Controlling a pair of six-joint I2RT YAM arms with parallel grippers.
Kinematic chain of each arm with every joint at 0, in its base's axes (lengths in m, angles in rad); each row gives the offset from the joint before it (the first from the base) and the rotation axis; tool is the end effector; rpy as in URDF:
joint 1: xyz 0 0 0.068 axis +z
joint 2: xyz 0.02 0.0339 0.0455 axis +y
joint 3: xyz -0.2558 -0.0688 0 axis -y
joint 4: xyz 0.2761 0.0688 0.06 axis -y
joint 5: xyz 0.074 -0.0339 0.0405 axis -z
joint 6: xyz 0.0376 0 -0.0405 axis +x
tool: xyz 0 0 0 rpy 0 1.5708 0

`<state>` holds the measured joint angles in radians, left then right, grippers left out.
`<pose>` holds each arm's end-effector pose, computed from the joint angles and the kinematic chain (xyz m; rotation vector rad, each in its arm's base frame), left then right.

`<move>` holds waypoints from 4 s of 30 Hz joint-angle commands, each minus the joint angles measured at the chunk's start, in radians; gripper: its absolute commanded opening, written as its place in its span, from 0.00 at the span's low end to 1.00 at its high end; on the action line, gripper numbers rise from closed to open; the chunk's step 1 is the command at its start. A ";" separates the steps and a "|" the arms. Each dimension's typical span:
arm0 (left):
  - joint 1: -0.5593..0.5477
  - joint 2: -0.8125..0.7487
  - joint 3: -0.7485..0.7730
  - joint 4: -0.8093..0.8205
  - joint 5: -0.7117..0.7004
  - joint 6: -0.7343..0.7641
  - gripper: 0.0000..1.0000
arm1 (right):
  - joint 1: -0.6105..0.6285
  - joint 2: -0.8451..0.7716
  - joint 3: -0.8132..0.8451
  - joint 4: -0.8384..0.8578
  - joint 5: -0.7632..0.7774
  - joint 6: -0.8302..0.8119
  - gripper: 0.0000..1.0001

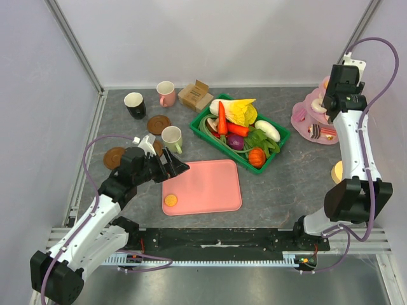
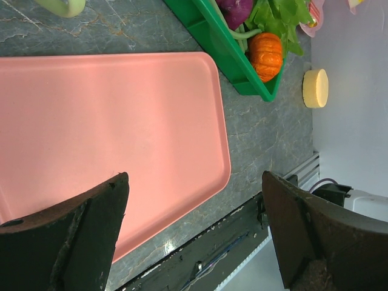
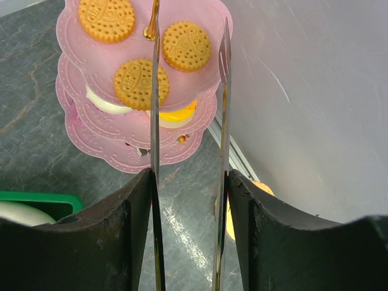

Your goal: Serve the afternoon tea

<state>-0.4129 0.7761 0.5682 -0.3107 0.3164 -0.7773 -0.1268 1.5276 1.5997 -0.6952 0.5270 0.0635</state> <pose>0.1925 -0.0971 0.2400 -0.2008 2.2295 -1.0200 0.3612 -0.0651 0.3866 0.4982 2.1028 -0.6119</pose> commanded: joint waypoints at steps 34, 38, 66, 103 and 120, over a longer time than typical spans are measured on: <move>-0.001 -0.150 0.185 -0.359 -0.253 0.029 0.96 | 0.801 -0.458 -0.345 0.095 -0.314 0.128 0.58; -0.001 -0.172 0.202 -0.427 -0.289 0.024 0.96 | 1.051 -0.416 -0.457 0.192 -0.289 0.073 0.58; -0.003 -0.195 0.176 -0.469 -0.286 -0.013 0.96 | 1.540 -0.107 -0.578 0.381 -0.274 -0.166 0.60; -0.001 -0.192 0.171 -0.469 -0.290 -0.016 0.96 | 1.474 0.068 -0.509 0.395 -0.355 -0.067 0.62; -0.001 -0.190 0.170 -0.469 -0.295 -0.013 0.96 | 1.475 0.114 -0.466 0.306 -0.237 -0.048 0.61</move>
<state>-0.4129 0.5884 0.7391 -0.7841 0.0341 -0.7773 1.3453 1.6333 1.0779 -0.3695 0.2279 0.0120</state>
